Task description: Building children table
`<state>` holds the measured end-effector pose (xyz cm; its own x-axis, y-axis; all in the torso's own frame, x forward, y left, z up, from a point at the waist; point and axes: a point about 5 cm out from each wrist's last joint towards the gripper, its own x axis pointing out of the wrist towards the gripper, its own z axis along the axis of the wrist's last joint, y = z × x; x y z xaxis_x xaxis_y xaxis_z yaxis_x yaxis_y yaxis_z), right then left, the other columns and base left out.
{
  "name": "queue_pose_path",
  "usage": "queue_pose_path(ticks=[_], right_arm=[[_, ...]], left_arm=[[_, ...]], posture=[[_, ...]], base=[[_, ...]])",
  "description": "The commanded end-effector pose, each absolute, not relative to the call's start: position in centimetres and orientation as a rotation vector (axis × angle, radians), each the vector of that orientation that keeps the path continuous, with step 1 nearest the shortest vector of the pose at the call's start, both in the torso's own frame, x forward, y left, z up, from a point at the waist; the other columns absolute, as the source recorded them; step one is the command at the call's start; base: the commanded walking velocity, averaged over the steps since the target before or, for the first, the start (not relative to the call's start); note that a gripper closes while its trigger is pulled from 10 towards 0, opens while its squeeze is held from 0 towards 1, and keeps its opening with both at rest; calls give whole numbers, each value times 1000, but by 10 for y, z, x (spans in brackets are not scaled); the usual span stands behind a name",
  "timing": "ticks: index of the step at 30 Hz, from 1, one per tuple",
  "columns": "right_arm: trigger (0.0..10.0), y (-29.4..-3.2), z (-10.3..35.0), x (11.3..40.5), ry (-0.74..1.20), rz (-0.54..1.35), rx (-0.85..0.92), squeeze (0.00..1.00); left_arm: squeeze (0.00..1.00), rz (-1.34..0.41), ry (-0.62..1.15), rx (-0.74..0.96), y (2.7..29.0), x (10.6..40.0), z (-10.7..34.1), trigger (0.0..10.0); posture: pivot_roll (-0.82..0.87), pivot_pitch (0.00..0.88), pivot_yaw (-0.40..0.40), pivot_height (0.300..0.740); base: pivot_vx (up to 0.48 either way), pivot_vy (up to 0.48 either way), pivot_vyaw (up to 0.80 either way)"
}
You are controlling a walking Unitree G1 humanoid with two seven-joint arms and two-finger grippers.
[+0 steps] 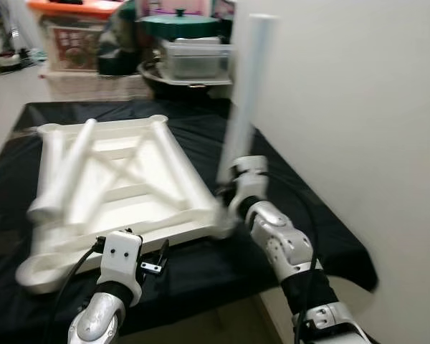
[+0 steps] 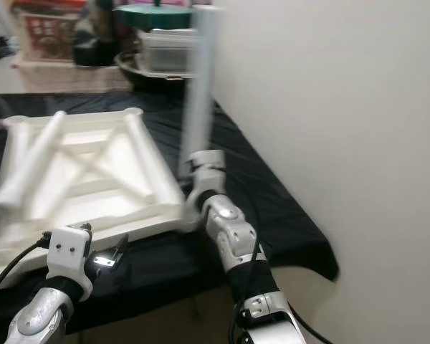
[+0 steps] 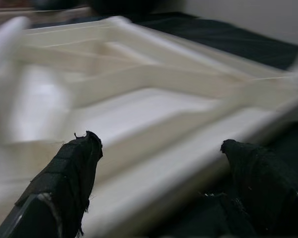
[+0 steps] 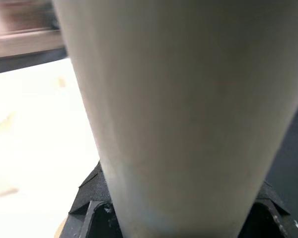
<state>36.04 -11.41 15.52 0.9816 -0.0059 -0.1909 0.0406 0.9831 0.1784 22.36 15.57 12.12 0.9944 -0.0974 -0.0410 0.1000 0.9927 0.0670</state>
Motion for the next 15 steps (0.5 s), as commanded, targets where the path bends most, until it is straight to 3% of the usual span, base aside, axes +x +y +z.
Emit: queue_pose_path(ticks=[1, 3, 4, 5, 6, 10, 12, 13, 14, 15], right_arm=[[0, -127, 125, 351, 332, -145, 221, 0], [0, -123, 125, 347, 339, -136, 225, 0], [10000, -111, 127, 344, 330, -51, 249, 0], [10000, -99, 134, 342, 286, 55, 258, 0], [10000, -90, 141, 340, 242, 135, 270, 1000], [10000, -82, 148, 339, 204, 222, 289, 1000], [10000, -66, 162, 337, 165, 428, 325, 1000], [10000, -61, 169, 334, 138, 526, 322, 0], [10000, -57, 179, 325, 90, 688, 304, 0], [10000, -57, 179, 325, 90, 688, 304, 0]], left_arm=[[0, -104, 40, 84, 153, 224, 121, 10000], [0, -104, 41, 83, 153, 224, 121, 10000], [0, -106, 41, 82, 152, 224, 121, 10000], [0, -109, 42, 81, 152, 224, 120, 10000], [0, -111, 42, 81, 152, 224, 120, 10000], [0, -112, 41, 81, 151, 225, 120, 10000], [0, -111, 39, 80, 151, 226, 121, 10000], [0, -111, 38, 80, 151, 226, 121, 10000], [0, -111, 37, 80, 151, 226, 121, 10000], [0, -111, 37, 80, 151, 226, 121, 10000]], posture=[[158, 0, -142, 740], [158, 0, -142, 740], [151, 0, -137, 740], [151, 0, -137, 740], [151, 0, -137, 740], [148, 0, -136, 740], [149, 0, -137, 740], [149, 0, -137, 740], [149, 0, -140, 740], [149, 0, -140, 740]], base=[[0, 0, 0], [0, 0, 0], [0, 0, 0], [0, 0, 0], [0, 0, 0], [0, 0, 0], [0, 0, 0], [0, 0, 0], [0, 0, 0], [0, 0, 0]])
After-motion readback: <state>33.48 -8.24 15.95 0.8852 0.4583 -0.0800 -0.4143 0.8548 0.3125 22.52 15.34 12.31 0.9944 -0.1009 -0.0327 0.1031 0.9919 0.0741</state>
